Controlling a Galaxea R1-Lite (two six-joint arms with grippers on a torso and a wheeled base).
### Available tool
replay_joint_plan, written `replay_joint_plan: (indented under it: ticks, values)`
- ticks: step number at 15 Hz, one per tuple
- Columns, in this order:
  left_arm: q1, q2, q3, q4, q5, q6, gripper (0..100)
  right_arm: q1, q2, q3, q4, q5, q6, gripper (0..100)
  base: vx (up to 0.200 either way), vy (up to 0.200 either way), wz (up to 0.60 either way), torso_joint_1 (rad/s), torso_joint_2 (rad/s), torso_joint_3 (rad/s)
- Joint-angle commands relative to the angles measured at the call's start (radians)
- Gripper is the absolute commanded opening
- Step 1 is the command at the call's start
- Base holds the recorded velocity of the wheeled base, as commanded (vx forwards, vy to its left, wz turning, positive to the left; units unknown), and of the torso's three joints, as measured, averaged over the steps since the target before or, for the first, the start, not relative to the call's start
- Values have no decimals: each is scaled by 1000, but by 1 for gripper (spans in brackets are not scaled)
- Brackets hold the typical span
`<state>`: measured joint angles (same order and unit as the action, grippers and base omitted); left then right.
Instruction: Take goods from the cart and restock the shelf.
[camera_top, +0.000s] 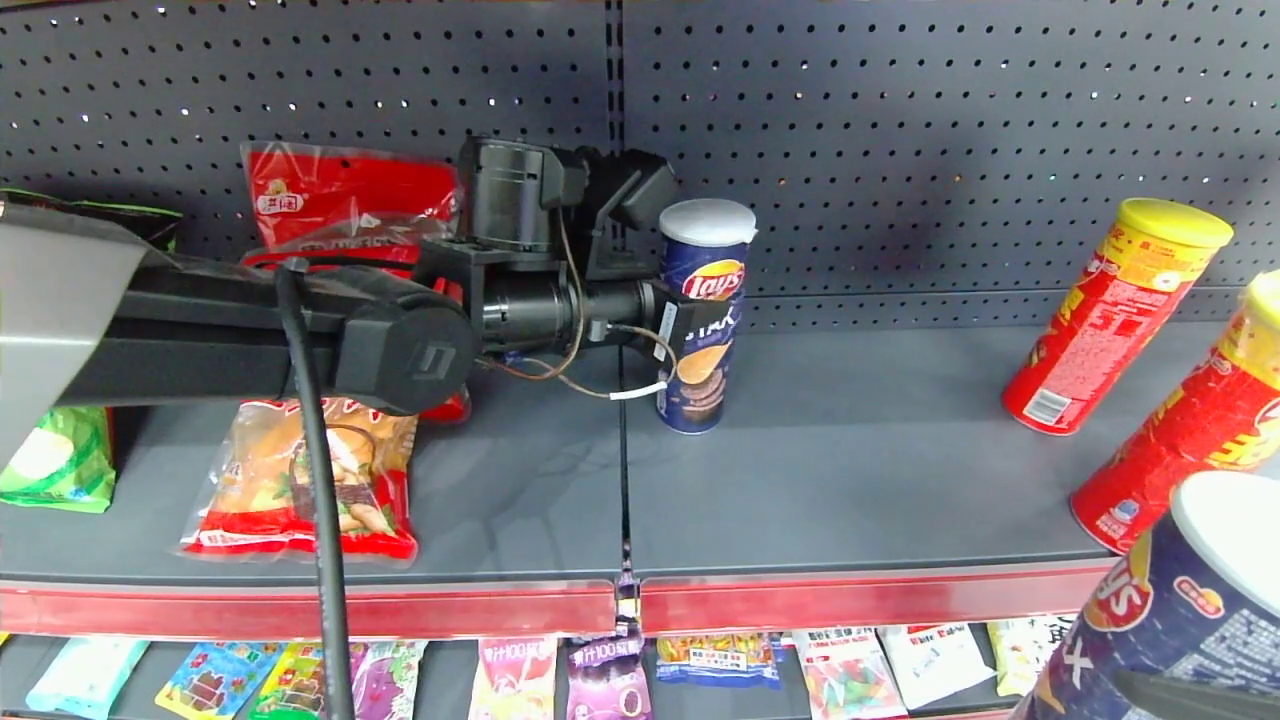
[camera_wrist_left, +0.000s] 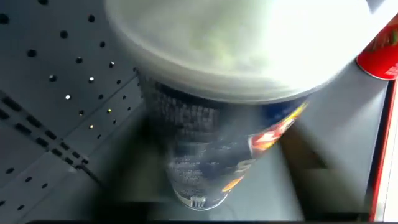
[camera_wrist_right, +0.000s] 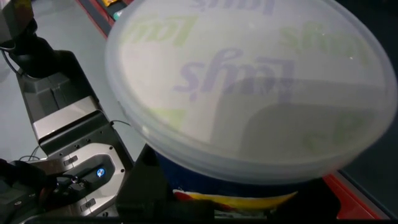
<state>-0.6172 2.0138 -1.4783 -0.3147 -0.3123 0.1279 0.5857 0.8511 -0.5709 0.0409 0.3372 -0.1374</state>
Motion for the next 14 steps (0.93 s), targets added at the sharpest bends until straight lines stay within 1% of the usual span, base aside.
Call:
replay_joint_plan:
  ticks: [1, 3, 4, 5, 6, 7, 9, 10, 11, 14]
  values:
    - [-4, -12, 7, 0, -1, -4, 0, -6, 2, 0, 1, 0, -1, 0, 0, 0, 0, 0, 0, 0]
    - [-4, -38, 33, 0, -2, -7, 0, -6, 2, 0, -1, 0, -1, 0, 0, 0, 0, 0, 0, 0]
    - [-4, -56, 55, 0, -13, -7, 0, -6, 2, 0, -1, 2, -1, 0, 0, 0, 0, 0, 0, 0]
    - [-4, -81, 82, 0, -37, -7, 0, -6, 2, 0, -1, 2, -1, 0, 0, 0, 0, 0, 0, 0]
    - [-4, -127, 136, 3, -93, -5, 0, -6, 2, 0, 1, 2, -1, 0, 0, 0, 0, 0, 0, 0]
    - [-4, -156, 174, 3, -117, -2, 0, -6, 2, 0, -1, 2, -1, 0, 0, 0, 0, 0, 0, 0]
    - [-7, -199, 240, -1, -159, 15, 0, -6, 2, 0, -1, 2, -1, 0, 0, 0, 0, 0, 0, 0]
    - [-10, -222, 276, 0, -188, 35, 0, -6, 2, 0, -1, 2, -1, 0, 0, 0, 0, 0, 0, 0]
    - [-15, -237, 311, 2, -203, 50, 0, -6, 2, 0, -1, 2, -1, 0, 0, 0, 0, 0, 0, 0]
    - [-49, -267, 360, 0, -209, 55, 0, -6, 3, -1, -1, 2, -1, 0, 0, 0, 0, 0, 0, 0]
